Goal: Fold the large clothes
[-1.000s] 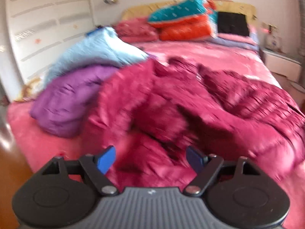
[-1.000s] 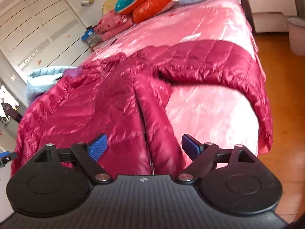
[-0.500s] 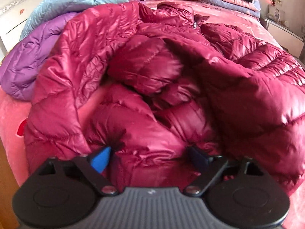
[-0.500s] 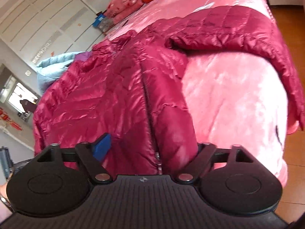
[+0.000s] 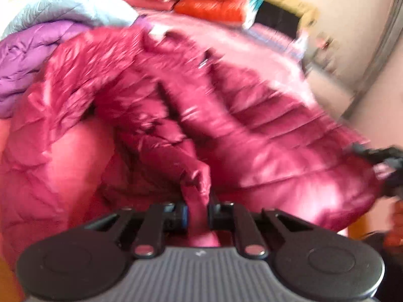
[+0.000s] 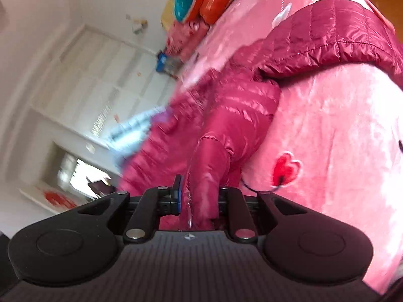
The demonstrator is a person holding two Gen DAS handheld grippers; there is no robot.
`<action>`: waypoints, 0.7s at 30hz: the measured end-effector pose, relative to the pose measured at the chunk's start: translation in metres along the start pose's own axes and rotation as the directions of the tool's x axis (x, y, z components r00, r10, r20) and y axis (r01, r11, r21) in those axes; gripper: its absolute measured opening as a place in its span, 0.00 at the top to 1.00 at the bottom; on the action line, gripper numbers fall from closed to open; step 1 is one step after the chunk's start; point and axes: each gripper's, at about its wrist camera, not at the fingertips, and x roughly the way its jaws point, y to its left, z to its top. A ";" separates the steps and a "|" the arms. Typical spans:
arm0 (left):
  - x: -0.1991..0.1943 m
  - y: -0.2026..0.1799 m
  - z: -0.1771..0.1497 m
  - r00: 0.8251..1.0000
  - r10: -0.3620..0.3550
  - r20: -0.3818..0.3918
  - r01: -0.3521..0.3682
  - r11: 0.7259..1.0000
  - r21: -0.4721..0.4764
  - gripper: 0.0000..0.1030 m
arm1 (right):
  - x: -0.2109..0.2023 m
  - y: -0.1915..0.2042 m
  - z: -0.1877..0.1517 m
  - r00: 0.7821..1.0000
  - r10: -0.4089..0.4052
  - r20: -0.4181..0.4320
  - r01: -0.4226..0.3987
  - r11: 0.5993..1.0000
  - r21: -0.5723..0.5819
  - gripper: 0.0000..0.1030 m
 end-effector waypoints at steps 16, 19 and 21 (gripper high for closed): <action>-0.075 -0.013 -0.041 0.996 -0.043 -0.074 0.047 0.997 0.057 0.74 | -0.048 0.027 -0.003 0.987 -0.110 0.115 0.113 0.993 -0.015 0.64; -0.071 -0.015 -0.051 0.991 -0.037 -0.130 0.048 0.995 0.085 0.65 | -0.047 0.017 -0.008 0.978 -0.179 0.112 0.181 0.984 -0.008 0.28; -0.063 -0.015 -0.058 0.989 -0.006 -0.146 0.021 0.995 0.099 0.57 | -0.048 0.012 -0.010 0.975 -0.195 0.102 0.194 0.981 0.014 0.19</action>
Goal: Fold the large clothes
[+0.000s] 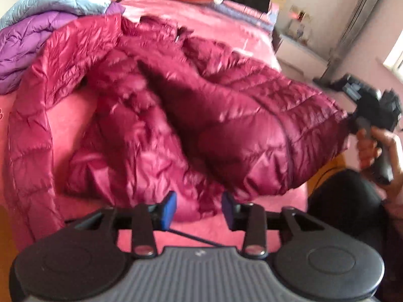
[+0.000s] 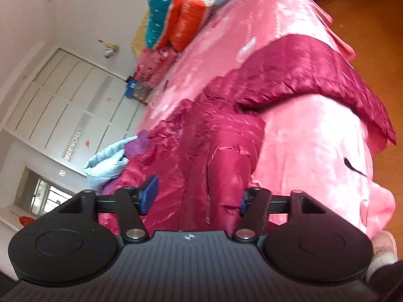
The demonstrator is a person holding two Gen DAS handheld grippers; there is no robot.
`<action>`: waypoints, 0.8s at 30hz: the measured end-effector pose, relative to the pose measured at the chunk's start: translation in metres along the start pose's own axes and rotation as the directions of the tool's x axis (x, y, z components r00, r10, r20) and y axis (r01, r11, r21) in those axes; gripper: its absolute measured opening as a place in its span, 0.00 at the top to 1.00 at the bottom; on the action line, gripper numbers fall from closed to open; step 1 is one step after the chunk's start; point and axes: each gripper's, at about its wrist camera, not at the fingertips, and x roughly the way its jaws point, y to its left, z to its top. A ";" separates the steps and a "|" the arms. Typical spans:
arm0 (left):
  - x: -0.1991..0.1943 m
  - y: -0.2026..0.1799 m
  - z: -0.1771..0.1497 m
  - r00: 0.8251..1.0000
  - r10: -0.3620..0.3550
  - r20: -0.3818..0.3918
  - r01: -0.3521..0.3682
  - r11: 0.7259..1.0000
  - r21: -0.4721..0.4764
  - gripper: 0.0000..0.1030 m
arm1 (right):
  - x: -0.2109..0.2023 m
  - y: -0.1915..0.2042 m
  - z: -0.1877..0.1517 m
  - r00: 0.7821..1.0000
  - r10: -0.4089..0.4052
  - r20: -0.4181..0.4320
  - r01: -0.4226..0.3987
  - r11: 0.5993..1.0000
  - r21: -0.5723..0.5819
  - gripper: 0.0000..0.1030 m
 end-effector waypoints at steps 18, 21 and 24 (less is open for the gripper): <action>0.075 -0.011 -0.016 0.995 0.096 -0.037 -0.101 0.976 -0.192 0.27 | -0.002 0.007 -0.006 0.998 -0.063 -0.013 0.061 0.993 -0.103 0.00; 0.073 -0.009 -0.013 0.996 0.094 0.013 -0.089 0.976 -0.201 0.69 | 0.000 0.007 -0.007 0.997 -0.078 -0.012 0.075 0.988 -0.135 0.00; 0.068 -0.007 -0.013 0.995 0.091 0.050 -0.079 0.974 -0.210 0.86 | -0.001 0.005 -0.005 0.997 -0.081 -0.009 0.079 0.986 -0.146 0.00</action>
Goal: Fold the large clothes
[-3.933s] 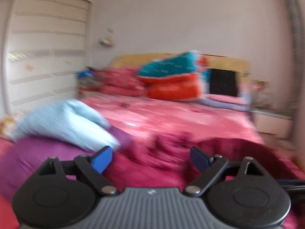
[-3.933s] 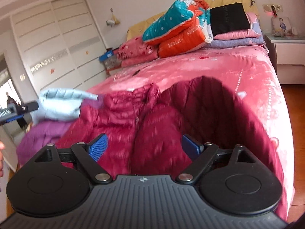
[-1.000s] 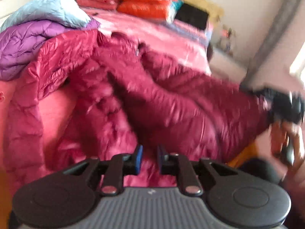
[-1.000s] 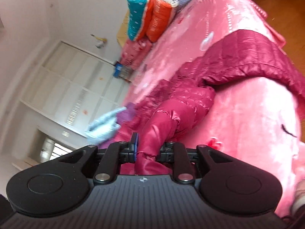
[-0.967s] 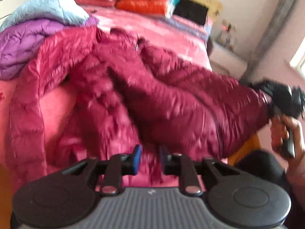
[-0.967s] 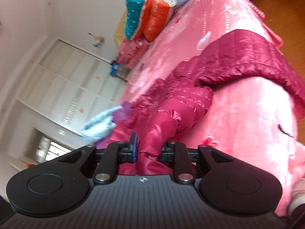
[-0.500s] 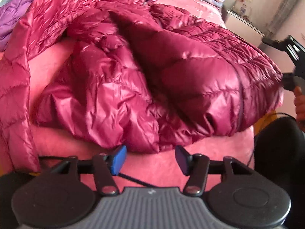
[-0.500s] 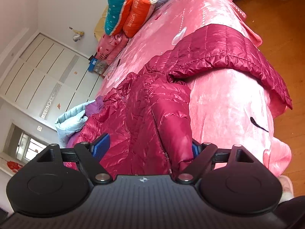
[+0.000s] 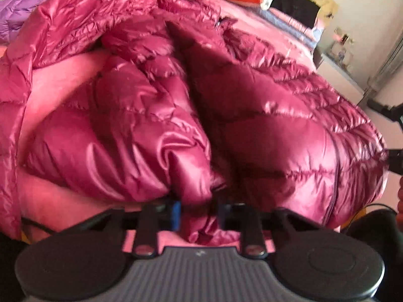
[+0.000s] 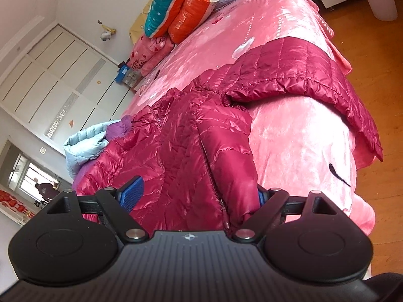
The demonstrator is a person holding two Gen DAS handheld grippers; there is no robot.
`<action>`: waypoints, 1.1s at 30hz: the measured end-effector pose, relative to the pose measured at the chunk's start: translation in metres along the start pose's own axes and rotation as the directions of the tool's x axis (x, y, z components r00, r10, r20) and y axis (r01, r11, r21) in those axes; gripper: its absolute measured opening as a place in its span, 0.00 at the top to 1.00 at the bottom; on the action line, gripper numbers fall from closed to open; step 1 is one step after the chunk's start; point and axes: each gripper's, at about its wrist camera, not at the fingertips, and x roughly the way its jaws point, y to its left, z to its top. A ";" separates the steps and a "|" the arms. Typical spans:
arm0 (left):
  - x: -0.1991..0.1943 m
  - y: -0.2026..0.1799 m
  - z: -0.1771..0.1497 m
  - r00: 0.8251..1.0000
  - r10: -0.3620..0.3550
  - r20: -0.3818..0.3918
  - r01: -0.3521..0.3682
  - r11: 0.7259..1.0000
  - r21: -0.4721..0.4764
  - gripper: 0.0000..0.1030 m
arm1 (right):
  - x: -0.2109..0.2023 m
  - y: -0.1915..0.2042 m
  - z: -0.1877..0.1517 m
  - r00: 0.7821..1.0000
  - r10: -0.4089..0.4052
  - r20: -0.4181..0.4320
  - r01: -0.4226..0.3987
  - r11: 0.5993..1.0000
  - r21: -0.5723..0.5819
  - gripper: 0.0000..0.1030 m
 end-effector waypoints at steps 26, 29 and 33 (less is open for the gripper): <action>-0.130 0.124 0.030 0.924 0.295 0.243 -0.210 0.923 -0.323 0.94 | 0.027 0.012 -0.004 0.992 -0.017 -0.123 0.005 0.996 -0.093 0.00; -0.136 0.117 0.035 0.931 0.278 0.236 -0.213 0.940 -0.266 0.89 | 0.027 0.018 -0.005 0.988 -0.033 -0.150 0.014 0.992 -0.126 0.00; -0.161 0.100 0.037 0.916 0.292 0.274 -0.245 0.950 -0.194 0.53 | 0.026 0.023 -0.010 0.978 -0.091 -0.189 0.054 0.980 -0.190 0.00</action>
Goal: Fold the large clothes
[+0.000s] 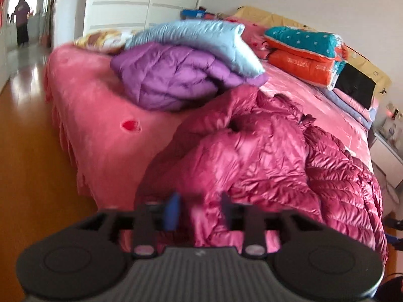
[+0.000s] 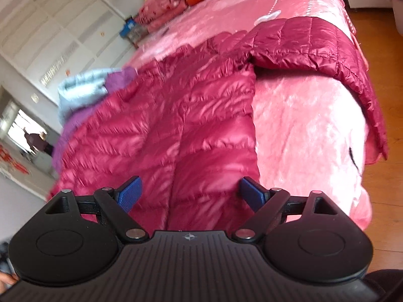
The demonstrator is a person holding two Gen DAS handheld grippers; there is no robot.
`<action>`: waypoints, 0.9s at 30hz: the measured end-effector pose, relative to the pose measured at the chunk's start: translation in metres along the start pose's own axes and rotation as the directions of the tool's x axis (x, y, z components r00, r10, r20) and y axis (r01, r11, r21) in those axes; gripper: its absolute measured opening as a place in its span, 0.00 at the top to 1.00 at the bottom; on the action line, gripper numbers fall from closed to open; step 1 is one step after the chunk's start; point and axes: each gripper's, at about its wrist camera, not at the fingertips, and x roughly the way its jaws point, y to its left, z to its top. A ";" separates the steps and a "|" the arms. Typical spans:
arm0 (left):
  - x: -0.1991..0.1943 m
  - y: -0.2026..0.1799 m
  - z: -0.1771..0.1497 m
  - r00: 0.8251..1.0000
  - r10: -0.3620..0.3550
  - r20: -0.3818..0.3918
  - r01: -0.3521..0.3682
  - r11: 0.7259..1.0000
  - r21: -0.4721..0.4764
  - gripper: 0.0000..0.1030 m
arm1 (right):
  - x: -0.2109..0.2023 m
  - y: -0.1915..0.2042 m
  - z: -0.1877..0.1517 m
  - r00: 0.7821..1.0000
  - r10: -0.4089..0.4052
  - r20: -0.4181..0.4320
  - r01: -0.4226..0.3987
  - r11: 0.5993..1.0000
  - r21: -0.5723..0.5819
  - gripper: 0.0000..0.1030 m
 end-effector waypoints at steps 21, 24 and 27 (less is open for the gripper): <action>-0.010 -0.099 -0.011 0.996 -0.061 0.067 0.041 0.960 0.275 0.24 | 0.018 0.031 -0.028 0.988 -0.126 -0.089 0.091 0.944 -0.316 0.49; -0.009 -0.105 -0.014 0.996 -0.070 0.059 0.051 0.960 0.276 0.23 | 0.016 0.026 -0.024 0.994 -0.075 -0.085 0.050 0.962 -0.267 0.71; -0.011 -0.110 -0.014 0.995 -0.079 0.055 0.060 0.956 0.286 0.21 | -0.007 0.005 -0.013 1.000 0.010 -0.027 -0.013 0.993 -0.121 0.84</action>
